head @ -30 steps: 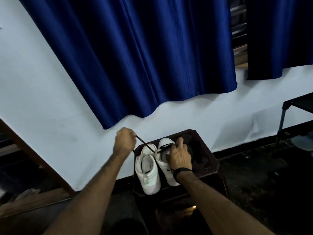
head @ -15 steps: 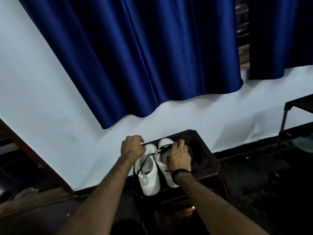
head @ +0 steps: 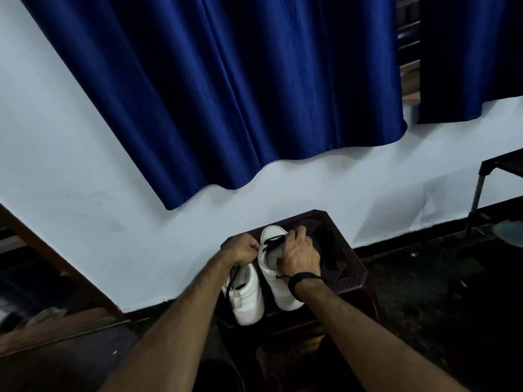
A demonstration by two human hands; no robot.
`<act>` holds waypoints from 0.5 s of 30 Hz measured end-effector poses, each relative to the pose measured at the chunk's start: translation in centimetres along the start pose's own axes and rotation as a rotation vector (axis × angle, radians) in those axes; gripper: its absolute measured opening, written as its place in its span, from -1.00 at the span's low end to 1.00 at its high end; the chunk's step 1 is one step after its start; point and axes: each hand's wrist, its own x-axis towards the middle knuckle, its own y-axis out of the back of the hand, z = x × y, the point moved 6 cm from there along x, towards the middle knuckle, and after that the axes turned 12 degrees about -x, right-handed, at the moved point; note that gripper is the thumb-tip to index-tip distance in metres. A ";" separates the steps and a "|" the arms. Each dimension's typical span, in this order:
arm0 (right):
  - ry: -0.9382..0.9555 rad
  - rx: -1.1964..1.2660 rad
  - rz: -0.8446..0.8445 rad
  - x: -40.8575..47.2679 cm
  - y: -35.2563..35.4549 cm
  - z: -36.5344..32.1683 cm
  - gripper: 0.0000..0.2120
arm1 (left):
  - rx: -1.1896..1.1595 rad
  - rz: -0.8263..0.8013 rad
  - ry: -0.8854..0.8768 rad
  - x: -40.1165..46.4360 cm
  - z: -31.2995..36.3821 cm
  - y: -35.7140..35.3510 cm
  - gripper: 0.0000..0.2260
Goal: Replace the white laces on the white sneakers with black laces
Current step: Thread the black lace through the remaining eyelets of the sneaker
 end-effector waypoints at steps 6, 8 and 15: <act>-0.018 0.272 -0.143 0.4 0.3 1.8 -0.38 | -0.179 0.044 0.002 -0.8 1.4 -0.2 -0.55; -0.142 0.447 -0.232 0.6 -0.2 3.5 -0.43 | -0.095 0.059 -0.001 -1.3 1.5 -0.7 -0.49; -0.144 0.622 -0.337 0.0 -1.8 5.9 -0.71 | 0.215 0.406 -0.018 -4.3 2.9 -2.5 -0.69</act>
